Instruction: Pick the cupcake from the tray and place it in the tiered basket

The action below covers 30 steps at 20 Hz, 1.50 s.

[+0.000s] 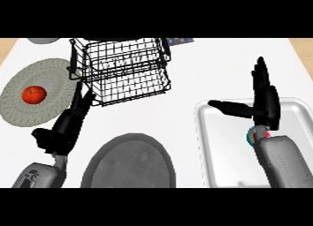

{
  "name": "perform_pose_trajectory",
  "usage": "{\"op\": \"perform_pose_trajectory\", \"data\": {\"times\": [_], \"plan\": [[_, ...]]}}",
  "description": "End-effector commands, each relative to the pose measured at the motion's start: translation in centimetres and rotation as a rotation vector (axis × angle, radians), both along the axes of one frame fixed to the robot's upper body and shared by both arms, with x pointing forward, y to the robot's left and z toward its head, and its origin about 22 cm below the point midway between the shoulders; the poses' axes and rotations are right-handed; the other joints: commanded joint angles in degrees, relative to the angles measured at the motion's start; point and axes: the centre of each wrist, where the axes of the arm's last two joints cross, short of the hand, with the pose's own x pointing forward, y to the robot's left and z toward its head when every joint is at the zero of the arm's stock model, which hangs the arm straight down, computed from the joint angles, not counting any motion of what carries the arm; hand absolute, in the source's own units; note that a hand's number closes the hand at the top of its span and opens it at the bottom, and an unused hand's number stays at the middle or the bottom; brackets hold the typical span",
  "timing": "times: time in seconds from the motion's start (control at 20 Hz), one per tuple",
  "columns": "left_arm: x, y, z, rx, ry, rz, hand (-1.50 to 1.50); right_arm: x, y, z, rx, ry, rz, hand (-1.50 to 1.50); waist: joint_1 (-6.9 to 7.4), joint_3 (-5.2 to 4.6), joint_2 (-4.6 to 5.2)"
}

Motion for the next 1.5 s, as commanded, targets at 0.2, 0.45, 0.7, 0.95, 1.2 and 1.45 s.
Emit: {"op": "perform_pose_trajectory", "data": {"times": [0.2,0.45,0.7,0.95,1.2,1.45], "plan": [[-2.4,1.7,-3.1,0.006,0.117,-0.022,0.00,-0.7,-3.9,5.6,-0.492,0.171,-0.042,-1.50,-1.28,-0.74,-0.68],[-1.7,0.8,-3.0,0.000,0.107,-0.017,0.00,-1.3,-5.9,7.1,-0.848,0.557,0.056,-1.50,-1.82,-1.05,-0.91],[-1.2,0.1,-2.6,0.004,0.104,-0.045,0.00,-1.5,-2.5,11.8,-1.059,0.750,0.147,-1.50,-0.90,-0.78,-0.83],[0.1,-0.2,-3.2,-0.008,0.105,-0.035,0.00,-3.7,1.5,16.8,-1.052,0.830,0.180,-1.50,-1.13,-0.43,-0.20],[-0.8,0.0,-2.5,-0.017,0.112,-0.064,0.00,-4.4,3.1,15.8,-1.010,0.883,0.112,-1.50,0.12,-0.31,-0.04],[-0.7,0.2,-2.3,-0.023,0.095,-0.051,0.00,-4.6,2.0,13.6,-1.036,0.872,-0.010,-1.50,0.15,-0.27,0.02]]}}
